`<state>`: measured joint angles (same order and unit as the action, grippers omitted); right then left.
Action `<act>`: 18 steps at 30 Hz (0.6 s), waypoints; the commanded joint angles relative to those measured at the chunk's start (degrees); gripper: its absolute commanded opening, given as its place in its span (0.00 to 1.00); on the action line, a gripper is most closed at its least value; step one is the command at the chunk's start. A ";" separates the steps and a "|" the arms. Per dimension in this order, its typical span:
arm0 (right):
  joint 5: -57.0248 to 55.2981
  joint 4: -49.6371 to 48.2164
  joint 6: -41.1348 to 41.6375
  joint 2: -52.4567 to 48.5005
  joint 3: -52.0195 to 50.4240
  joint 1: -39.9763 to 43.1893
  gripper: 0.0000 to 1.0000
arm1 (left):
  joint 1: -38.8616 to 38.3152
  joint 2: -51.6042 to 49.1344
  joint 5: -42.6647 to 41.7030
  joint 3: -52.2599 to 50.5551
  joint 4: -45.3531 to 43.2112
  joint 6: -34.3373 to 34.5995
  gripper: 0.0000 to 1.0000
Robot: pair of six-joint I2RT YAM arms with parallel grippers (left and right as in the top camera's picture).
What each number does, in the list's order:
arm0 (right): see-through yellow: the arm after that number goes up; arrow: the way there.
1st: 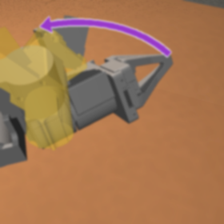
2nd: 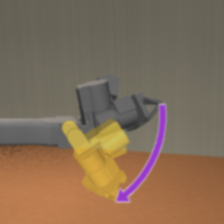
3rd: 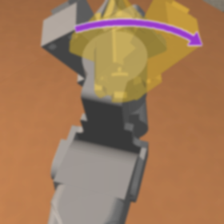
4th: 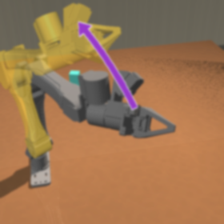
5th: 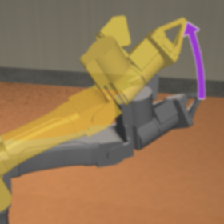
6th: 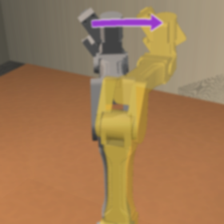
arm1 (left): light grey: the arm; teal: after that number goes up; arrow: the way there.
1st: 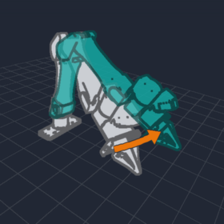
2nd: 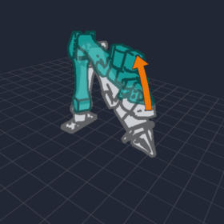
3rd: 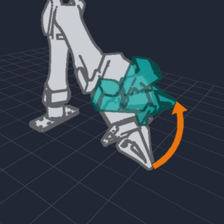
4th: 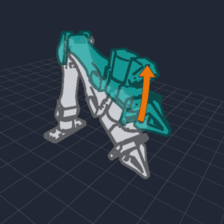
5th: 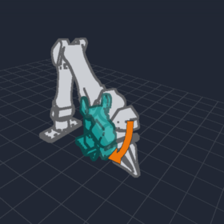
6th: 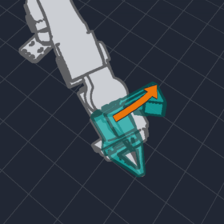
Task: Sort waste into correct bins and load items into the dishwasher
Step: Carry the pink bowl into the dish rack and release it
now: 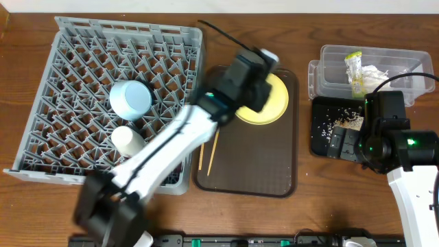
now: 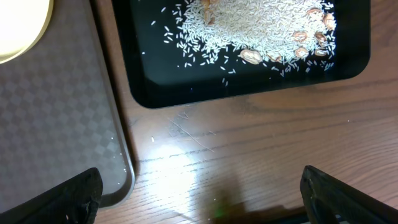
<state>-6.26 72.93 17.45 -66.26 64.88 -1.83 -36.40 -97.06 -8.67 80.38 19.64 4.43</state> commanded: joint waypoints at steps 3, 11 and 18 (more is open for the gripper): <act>-0.81 0.15 0.46 0.26 0.90 0.52 0.99 | 11.58 5.73 -12.52 0.55 2.54 4.04 0.06; -0.81 0.15 0.48 0.26 0.90 0.52 0.99 | 31.21 2.45 -46.38 0.50 3.26 4.11 0.06; -0.79 0.13 0.50 0.26 0.90 0.52 0.99 | 42.42 -6.45 -62.69 0.48 3.21 4.55 0.06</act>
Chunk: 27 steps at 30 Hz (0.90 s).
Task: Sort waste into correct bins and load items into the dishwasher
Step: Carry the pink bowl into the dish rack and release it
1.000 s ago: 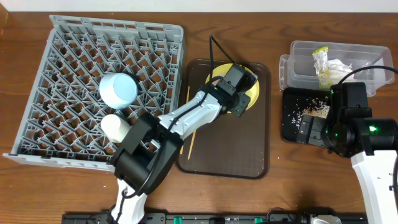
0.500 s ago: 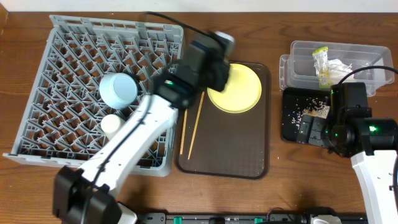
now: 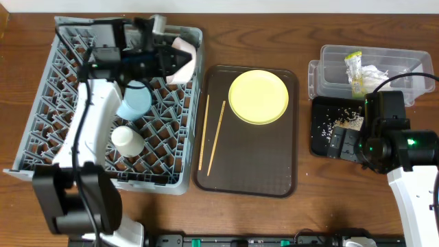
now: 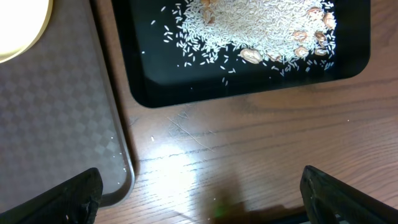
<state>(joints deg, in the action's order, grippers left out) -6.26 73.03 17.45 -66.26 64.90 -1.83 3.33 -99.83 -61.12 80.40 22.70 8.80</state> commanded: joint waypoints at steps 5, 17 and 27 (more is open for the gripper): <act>-0.79 0.02 0.50 0.26 0.87 0.52 0.99 | 7.63 -10.82 -13.29 0.46 -0.04 3.04 0.06; -0.79 0.07 0.48 0.26 0.87 0.52 0.99 | 17.00 -14.51 -13.25 0.46 1.33 5.73 0.58; -0.79 0.07 0.48 0.26 0.87 0.52 0.99 | 18.12 -7.04 -11.96 0.46 1.68 6.71 0.84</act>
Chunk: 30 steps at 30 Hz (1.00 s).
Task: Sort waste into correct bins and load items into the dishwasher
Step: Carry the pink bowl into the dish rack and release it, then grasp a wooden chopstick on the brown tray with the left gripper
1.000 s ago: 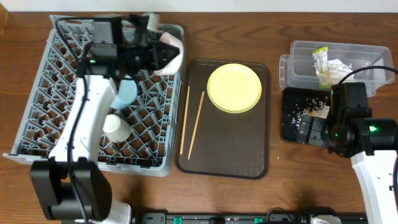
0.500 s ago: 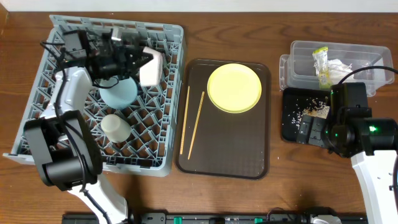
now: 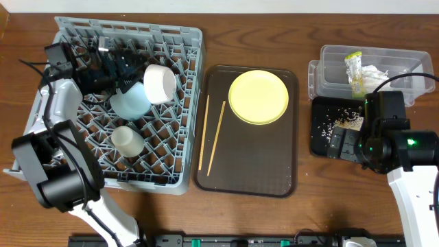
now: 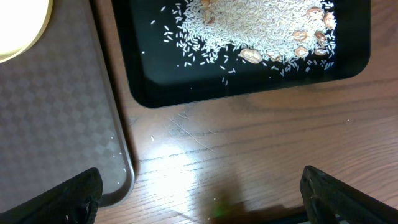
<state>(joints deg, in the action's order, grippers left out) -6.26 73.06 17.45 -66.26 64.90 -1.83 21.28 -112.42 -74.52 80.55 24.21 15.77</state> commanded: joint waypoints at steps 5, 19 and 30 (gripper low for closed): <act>-0.81 0.04 -0.33 0.26 0.87 0.52 0.99 | -1.01 16.59 12.33 0.31 2.86 -2.16 0.88; -0.79 -0.11 -0.31 0.26 0.87 0.52 0.99 | -45.18 25.81 63.80 -2.71 29.22 -1.03 0.90; -0.79 0.09 -0.31 0.26 0.87 0.52 0.99 | -55.47 6.64 71.14 -3.63 25.92 5.60 0.90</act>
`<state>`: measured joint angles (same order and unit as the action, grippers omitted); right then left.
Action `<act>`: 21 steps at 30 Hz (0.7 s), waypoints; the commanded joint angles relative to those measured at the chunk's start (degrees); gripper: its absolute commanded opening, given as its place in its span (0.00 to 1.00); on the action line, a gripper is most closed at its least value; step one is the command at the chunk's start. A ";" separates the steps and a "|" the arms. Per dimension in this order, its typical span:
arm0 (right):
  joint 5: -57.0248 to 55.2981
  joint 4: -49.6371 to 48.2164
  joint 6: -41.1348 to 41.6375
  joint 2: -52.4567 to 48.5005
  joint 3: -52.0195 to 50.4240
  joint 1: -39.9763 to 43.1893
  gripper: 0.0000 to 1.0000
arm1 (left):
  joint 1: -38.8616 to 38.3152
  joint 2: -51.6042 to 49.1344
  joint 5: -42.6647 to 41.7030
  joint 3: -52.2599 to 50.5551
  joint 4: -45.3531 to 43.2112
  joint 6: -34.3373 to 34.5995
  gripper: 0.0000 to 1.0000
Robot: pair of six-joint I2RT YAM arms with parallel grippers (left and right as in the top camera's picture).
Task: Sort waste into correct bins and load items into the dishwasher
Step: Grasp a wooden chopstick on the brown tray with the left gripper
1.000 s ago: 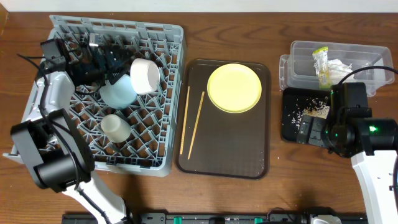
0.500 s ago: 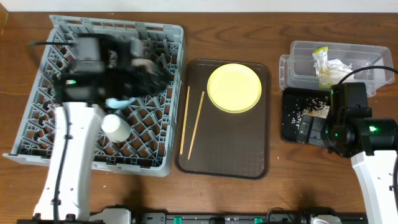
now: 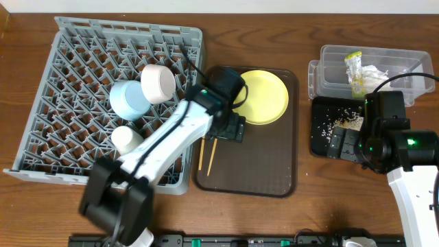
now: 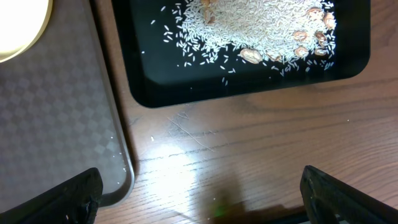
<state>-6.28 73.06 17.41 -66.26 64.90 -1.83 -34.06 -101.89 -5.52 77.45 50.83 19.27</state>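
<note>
The grey dish rack [image 3: 68, 62] holds a blue bowl [image 3: 129, 99], a white cup [image 3: 158, 82] lying against it, and another white cup [image 3: 127, 139]. My left gripper [image 3: 230, 129] hovers low over the brown tray [image 3: 260, 165], above the two chopsticks [image 3: 204, 156] and beside the yellow plate [image 3: 269, 96]. Its jaws are hidden by the wrist. My right gripper [image 4: 205, 205] stands open over bare table beside the black tray [image 4: 186, 81] of spilled rice [image 4: 249, 31], holding nothing.
Two clear bins [image 3: 384, 65] at the back right hold a green wrapper [image 3: 354, 72] and white crumpled waste. The brown tray's corner [image 4: 118, 174] lies just left of the right gripper.
The left gripper left the rack's back left and now sits over the chopsticks on the tray. The white cup stays in the rack beside the blue bowl. The right arm is unchanged.
The left gripper was over the plate on the tray with something white in it. Then it held a white cup over the rack's back, then beside the blue bowl. Now the cup lies there free and the gripper is back over the tray.
</note>
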 commanded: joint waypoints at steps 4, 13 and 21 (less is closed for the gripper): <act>-0.76 0.07 -0.26 0.26 0.87 0.52 0.99 | -0.15 -9.31 1.51 -0.52 -3.26 2.10 0.89; -0.76 0.07 -0.24 0.26 0.87 0.52 0.99 | -0.15 -16.11 1.51 -0.52 -4.68 2.08 0.73; -0.76 0.09 -0.26 0.26 0.87 0.52 0.99 | -0.13 -16.09 1.53 -0.52 -3.82 2.08 0.15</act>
<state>-6.28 73.06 17.41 -66.26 64.90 -1.83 -34.24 -116.05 -4.80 77.52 46.22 21.04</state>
